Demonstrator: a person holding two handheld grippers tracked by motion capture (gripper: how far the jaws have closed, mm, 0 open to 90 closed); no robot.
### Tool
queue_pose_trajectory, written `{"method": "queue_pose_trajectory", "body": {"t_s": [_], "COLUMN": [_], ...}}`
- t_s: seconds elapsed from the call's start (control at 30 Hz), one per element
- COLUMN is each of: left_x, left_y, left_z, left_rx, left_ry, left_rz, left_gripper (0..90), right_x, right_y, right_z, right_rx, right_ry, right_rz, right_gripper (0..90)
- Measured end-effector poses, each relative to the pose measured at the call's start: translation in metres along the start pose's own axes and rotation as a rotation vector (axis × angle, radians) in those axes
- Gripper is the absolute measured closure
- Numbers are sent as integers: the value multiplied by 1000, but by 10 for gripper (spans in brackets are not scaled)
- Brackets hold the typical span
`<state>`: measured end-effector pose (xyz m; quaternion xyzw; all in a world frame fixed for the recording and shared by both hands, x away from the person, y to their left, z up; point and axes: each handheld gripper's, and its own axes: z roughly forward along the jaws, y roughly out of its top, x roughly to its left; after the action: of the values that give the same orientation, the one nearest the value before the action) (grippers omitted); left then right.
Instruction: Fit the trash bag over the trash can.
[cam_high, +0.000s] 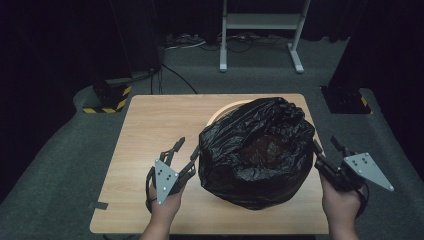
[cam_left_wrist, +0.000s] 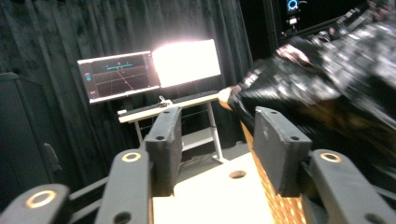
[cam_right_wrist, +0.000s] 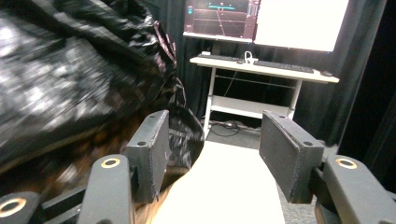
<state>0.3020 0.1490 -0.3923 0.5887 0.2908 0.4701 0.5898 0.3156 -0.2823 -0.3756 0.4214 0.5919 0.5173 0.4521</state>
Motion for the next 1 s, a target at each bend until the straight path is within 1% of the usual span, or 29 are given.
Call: {"method": "queue_pose_trajectory", "body": {"t_s": [0.07,0.1,0.13,0.17,0.2,0.23,0.27,0.33,0.37,0.4,0.43,0.47,0.5,0.53,0.57,0.63,0.7,0.73,0.77,0.83,0.87,0.93,0.97,1.0], "left_x": [1,0,0,-1,-2,-3,-4,-8,-11,-12,-13,-15,-16,-20,-24,-31,-35,-34,-31,-23,-19,-15,-14,-14], "left_y": [1,1,1,0,0,-1,-1,-1,-1,-1,-1,-1,0,0,1,2,4,5,8,14,18,25,30,32], "left_z": [6,8,10,11,12,13,12,10,9,7,4,1,0,-2,-5,-8,-10,-10,-10,-8,-6,0,6,12], "left_rx": [6,8,13,14,17,18,17,11,10,8,2,0,0,1,-1,-8,-23,-36,-49,-71,-77,-92,-92,-81], "left_ry": [-7,-9,-9,-10,-11,-16,-19,-33,-29,-28,-34,-45,-49,-64,-71,-84,-78,-67,-55,-33,-29,-31,-42,-53], "left_rz": [2,15,27,30,22,14,17,24,22,11,4,-4,-1,8,15,19,21,17,3,-34,-48,-61,-58,-52], "left_gripper": [468,453,452,468,480,480,480,480,487,496,495,489,480,479,477,478,478,480,481,480,480,479,480,479], "right_x": [1,2,3,5,9,14,21,30,34,38,38,35,31,29,24,15,9,7,5,4,4,6,6,7], "right_y": [-2,-3,-3,-4,-5,-7,-9,-10,-10,-9,-8,-8,-7,-7,-8,-8,-7,-6,-5,-3,-3,-4,-5,-5], "right_z": [-9,-14,-20,-26,-31,-35,-39,-41,-41,-40,-39,-36,-30,-28,-20,-8,4,8,11,12,11,10,9,8], "right_rx": [-11,-17,-23,-32,-34,-30,-24,-21,-18,-18,-20,-19,-17,-16,-16,-17,-13,-8,-4,-11,-13,-12,-13,-13], "right_ry": [-8,-12,-17,-20,-18,-15,-6,21,35,19,13,16,19,18,12,25,22,17,13,11,9,8,9,10], "right_rz": [9,18,29,34,35,18,2,-8,-15,-28,-30,-18,-10,-12,-21,-20,-36,-48,-52,-42,-44,-47,-45,-42], "right_gripper": [428,426,426,426,426,426,426,426,459,472,463,442,431,431,425,411,406,406,406,406,406,406,406,406]}}
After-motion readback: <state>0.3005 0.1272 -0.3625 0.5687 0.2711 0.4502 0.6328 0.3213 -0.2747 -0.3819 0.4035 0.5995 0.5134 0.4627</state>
